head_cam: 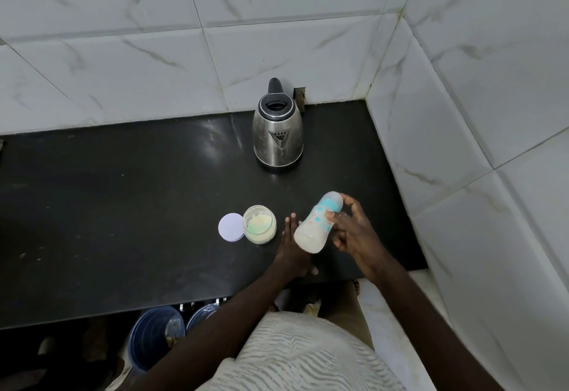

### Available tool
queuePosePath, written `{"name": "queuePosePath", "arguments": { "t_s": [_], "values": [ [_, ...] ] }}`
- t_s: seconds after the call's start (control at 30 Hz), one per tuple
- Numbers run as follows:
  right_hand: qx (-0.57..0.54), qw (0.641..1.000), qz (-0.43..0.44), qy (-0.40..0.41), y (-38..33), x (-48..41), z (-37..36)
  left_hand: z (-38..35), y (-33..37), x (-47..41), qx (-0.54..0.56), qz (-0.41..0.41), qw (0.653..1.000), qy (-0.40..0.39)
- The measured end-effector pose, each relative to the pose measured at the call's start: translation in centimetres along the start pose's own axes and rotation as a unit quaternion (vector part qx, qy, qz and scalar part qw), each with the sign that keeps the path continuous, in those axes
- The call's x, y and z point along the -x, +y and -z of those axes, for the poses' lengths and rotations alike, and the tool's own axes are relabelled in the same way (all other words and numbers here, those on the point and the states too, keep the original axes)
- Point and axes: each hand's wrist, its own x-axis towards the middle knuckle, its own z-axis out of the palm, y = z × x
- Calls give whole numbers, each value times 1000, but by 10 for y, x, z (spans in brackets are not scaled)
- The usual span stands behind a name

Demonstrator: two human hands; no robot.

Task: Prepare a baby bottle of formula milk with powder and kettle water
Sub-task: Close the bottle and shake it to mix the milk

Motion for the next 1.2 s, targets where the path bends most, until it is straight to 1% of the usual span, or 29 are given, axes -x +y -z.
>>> {"name": "queuePosePath", "arguments": {
  "t_s": [0.03, 0.13, 0.2, 0.27, 0.3, 0.33, 0.37, 0.4, 0.43, 0.47, 0.5, 0.53, 0.6, 0.67, 0.7, 0.73, 0.77, 0.87, 0.9, 0.93, 0.97, 1.07, 1.1, 1.13, 1.2],
  "values": [
    [10, 999, 31, 18, -7, -4, 5, 4, 4, 2, -11, 1, 1000, 1],
    [58, 983, 128, 121, -34, -16, 25, 10, 10, 10, -24, 11, 1000, 3],
    [68, 968, 162, 178, -43, -20, 33, 12, 11, 12, -20, 10, 1000, 7],
    [68, 962, 173, 201, -40, -19, 28, 16, 13, 16, -30, 7, 999, 11],
    [79, 965, 170, 186, -35, -17, 22, 16, 12, 15, -32, 2, 999, 7],
    [104, 971, 160, 145, -28, -14, 16, 16, 12, 14, -28, -2, 1000, 2],
    [144, 974, 151, 87, -21, -9, 10, 15, 10, 11, -24, -11, 1000, -2],
    [196, 969, 149, 32, -15, -5, 6, 11, 6, 7, -14, -15, 1000, 0],
    [246, 957, 155, -3, -11, -2, 5, 8, 2, 3, -7, -18, 1000, -2],
    [273, 947, 168, -9, -10, -1, 4, 5, -1, 0, -6, -18, 1000, -1],
    [273, 945, 178, 8, -12, 0, 4, 5, -1, 1, -11, -13, 1000, -4],
    [244, 951, 187, 41, -16, 0, 5, 8, 2, 4, -13, -6, 1000, -8],
    [149, 959, 199, 135, -25, -4, 10, 16, 13, 13, -23, 7, 1000, -14],
    [60, 950, 211, 222, -31, -8, 13, 21, 16, 19, -26, 6, 1000, -2],
    [34, 946, 212, 244, -31, -9, 12, 21, 16, 20, -30, 6, 1000, 2],
    [24, 946, 208, 246, -26, -8, 9, 20, 15, 19, -32, 6, 999, 0],
    [24, 952, 204, 226, -18, -5, 4, 20, 14, 18, -33, 6, 999, -6],
    [59, 976, 178, 108, 8, 7, -6, 18, 11, 12, -24, -7, 1000, -11],
    [78, 977, 177, 92, 10, 8, -5, 18, 10, 11, -27, -12, 1000, -9],
    [86, 975, 183, 96, 7, 8, -2, 19, 11, 12, -30, -12, 999, -9],
    [78, 971, 192, 119, 1, 6, 2, 20, 12, 14, -32, -7, 999, -14],
    [-15, 947, 214, 239, -25, -2, 15, 21, 15, 19, -22, 9, 1000, -8],
    [-50, 937, 222, 264, -31, -2, 16, 23, 16, 21, -25, 9, 1000, -3],
    [-72, 932, 223, 276, -32, -2, 16, 23, 17, 22, -29, 8, 1000, -1],
    [-61, 942, 203, 259, -25, 3, 11, 22, 16, 20, -36, 5, 999, -6]
  ]
}}
